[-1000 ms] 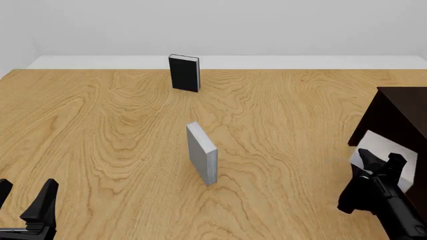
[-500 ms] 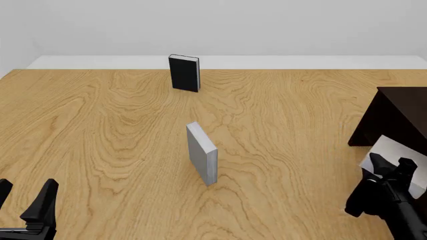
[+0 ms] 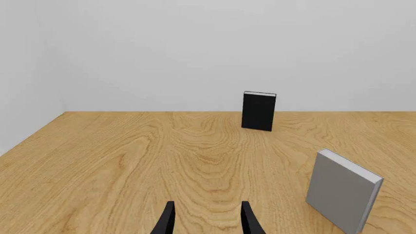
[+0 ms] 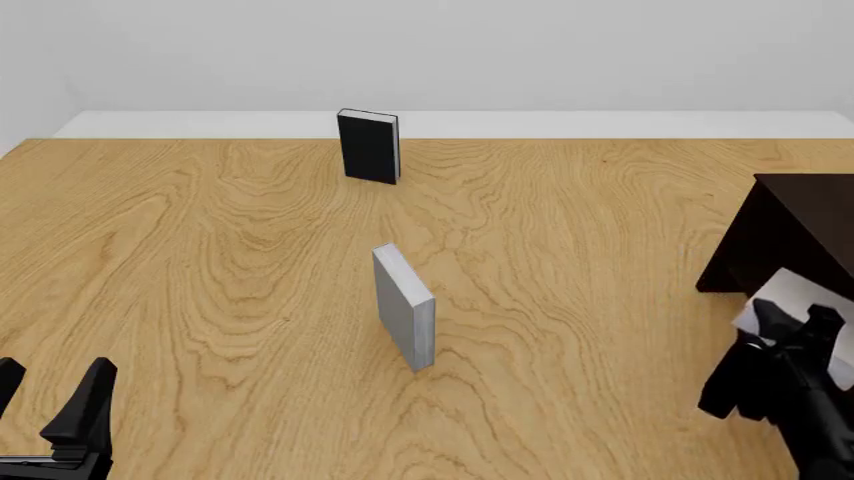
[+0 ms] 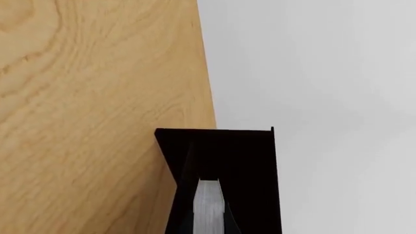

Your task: Pick up the book on the right and place it on the cabinet shelf.

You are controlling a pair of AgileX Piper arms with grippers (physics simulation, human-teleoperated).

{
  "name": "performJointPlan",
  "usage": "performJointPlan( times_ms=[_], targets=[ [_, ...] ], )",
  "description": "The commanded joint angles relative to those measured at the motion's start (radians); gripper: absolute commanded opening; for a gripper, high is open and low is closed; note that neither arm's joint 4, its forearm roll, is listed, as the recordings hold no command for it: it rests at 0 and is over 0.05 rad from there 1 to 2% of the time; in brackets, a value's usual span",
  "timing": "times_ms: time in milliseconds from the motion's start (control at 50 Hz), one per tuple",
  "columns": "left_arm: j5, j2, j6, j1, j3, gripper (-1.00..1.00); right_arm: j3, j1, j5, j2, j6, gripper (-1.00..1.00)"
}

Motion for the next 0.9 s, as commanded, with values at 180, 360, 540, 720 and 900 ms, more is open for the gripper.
performJointPlan(
  times_ms=[180,360,540,720,900],
  targets=[
    [0.0,0.0,0.0,0.0,0.0,1.0,-0.056,-0.039,0.002,0.033,0.015,-1.0],
    [0.0,0.0,0.0,0.0,0.0,1.0,-0.088,-0.045,0.008,0.068,0.018,-1.0],
    [0.0,0.0,0.0,0.0,0.0,1.0,-0.111,-0.06,0.004,0.102,0.028,-1.0],
    [0.0,0.0,0.0,0.0,0.0,1.0,-0.118,-0.073,-0.011,0.138,0.033,-1.0],
    [0.0,0.0,0.0,0.0,0.0,1.0,-0.111,-0.071,-0.041,0.183,0.028,-1.0]
  ],
)
